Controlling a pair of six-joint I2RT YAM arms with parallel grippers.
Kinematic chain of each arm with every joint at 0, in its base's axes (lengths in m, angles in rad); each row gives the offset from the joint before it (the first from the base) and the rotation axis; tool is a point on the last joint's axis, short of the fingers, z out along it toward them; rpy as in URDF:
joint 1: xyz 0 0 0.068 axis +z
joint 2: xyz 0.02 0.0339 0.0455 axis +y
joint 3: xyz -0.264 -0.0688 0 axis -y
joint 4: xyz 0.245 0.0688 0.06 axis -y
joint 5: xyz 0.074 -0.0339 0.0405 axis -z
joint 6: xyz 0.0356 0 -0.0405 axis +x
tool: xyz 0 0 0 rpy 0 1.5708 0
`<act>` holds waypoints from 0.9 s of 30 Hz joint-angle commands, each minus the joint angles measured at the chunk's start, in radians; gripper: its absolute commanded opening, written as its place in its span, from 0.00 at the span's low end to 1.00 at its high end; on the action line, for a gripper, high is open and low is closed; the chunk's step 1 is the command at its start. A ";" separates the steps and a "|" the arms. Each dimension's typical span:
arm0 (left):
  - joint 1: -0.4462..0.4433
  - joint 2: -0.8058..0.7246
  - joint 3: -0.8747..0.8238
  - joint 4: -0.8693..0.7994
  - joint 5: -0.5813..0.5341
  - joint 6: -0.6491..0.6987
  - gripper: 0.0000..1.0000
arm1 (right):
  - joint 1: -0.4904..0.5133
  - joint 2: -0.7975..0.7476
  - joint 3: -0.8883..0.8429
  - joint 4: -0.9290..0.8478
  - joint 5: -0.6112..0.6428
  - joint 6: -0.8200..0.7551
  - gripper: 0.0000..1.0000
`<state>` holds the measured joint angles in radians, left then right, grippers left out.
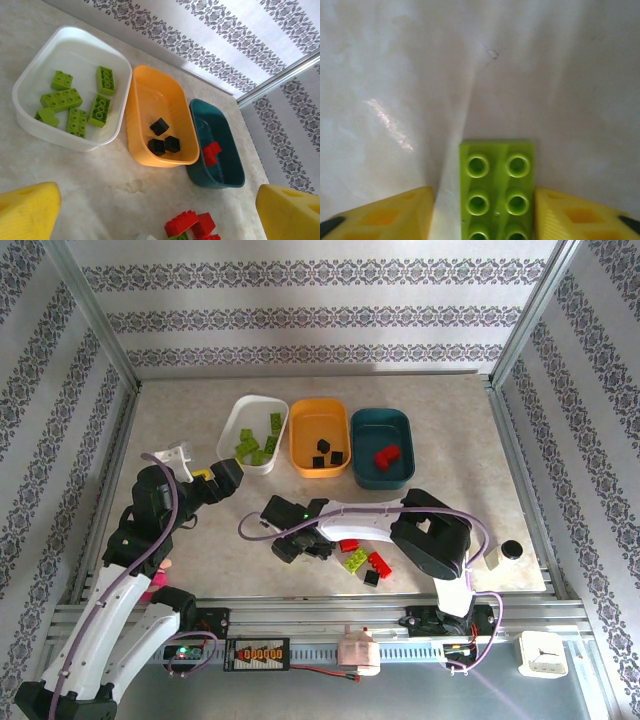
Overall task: Sort the legos into containers by color
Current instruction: Pick up the lego from the bottom-center of the table, then place the lego in the container.
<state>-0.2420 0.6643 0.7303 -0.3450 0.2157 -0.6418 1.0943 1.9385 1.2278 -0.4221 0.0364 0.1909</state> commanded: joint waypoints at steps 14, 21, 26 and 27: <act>-0.007 -0.041 -0.019 -0.073 -0.083 -0.016 1.00 | -0.070 -0.200 -0.071 0.231 0.006 0.024 0.20; -0.007 -0.064 -0.068 -0.044 -0.070 -0.031 1.00 | -0.203 -0.160 0.095 0.281 -0.080 0.049 0.20; -0.008 -0.055 -0.113 -0.012 -0.028 -0.062 1.00 | -0.268 0.015 0.321 0.277 -0.114 0.103 0.22; -0.008 -0.054 -0.122 -0.001 -0.016 -0.065 1.00 | -0.280 0.058 0.374 0.269 -0.120 0.117 0.22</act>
<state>-0.2420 0.6136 0.6312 -0.3859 0.1638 -0.6765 0.8360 1.8950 1.5055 -0.1547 -0.0414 0.2558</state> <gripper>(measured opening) 0.997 0.235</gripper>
